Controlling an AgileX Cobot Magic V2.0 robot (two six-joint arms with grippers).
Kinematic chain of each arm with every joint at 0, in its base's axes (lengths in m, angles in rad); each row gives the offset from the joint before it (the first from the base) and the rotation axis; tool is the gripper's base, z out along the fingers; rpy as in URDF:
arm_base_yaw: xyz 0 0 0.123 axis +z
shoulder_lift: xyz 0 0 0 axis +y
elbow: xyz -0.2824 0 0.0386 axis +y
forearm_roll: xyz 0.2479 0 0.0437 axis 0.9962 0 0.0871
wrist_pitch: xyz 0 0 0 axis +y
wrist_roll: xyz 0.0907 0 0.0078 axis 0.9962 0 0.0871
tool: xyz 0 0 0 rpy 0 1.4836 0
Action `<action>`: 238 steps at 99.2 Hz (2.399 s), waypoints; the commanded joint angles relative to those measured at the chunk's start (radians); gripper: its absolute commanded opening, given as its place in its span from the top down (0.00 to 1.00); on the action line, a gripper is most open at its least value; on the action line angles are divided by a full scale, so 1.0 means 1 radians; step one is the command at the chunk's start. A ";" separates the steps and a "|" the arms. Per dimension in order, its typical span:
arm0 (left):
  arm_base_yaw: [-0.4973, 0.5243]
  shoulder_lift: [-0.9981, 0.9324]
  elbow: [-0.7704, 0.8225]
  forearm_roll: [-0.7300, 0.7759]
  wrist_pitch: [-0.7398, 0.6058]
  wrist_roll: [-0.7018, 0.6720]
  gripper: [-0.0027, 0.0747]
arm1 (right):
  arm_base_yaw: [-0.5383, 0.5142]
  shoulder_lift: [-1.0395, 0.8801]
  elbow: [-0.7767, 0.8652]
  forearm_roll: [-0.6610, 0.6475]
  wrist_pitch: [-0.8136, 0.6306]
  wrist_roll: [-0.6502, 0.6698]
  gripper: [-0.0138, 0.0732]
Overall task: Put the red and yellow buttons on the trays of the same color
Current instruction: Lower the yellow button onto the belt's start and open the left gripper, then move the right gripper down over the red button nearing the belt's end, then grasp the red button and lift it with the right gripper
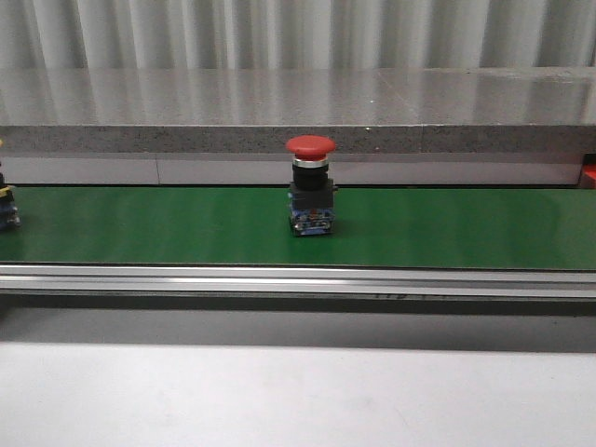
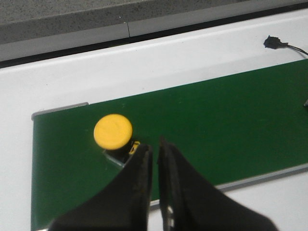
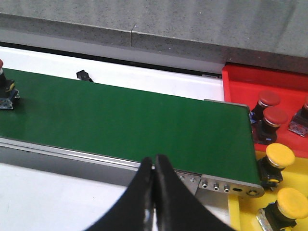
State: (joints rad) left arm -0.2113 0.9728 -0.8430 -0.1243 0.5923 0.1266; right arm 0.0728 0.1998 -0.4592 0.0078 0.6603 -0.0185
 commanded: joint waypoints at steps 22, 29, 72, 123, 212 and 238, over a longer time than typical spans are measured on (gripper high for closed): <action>-0.007 -0.331 0.186 -0.015 -0.069 0.000 0.97 | 0.016 0.070 -0.047 -0.008 -0.035 -0.007 0.92; -0.007 -0.392 0.218 -0.015 -0.070 0.000 0.97 | 0.043 0.114 -0.069 -0.008 -0.035 -0.007 0.92; -0.007 -0.489 0.253 -0.015 -0.065 0.000 0.97 | 0.202 0.607 -0.369 -0.008 -0.006 -0.058 0.48; -0.007 -0.487 0.253 -0.015 -0.065 0.000 0.97 | 0.300 1.188 -0.753 0.097 0.290 -0.033 0.14; -0.007 -0.487 0.253 -0.015 -0.065 0.000 0.97 | 0.264 1.551 -0.969 0.090 0.324 -0.034 0.67; -0.007 -0.487 0.253 -0.015 -0.065 0.000 0.97 | 0.208 1.504 -1.054 0.089 0.384 -0.031 0.67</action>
State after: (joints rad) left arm -0.2113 0.4789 -0.5632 -0.1250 0.5959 0.1266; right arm 0.3155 1.7817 -1.4559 0.1012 1.0388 -0.0492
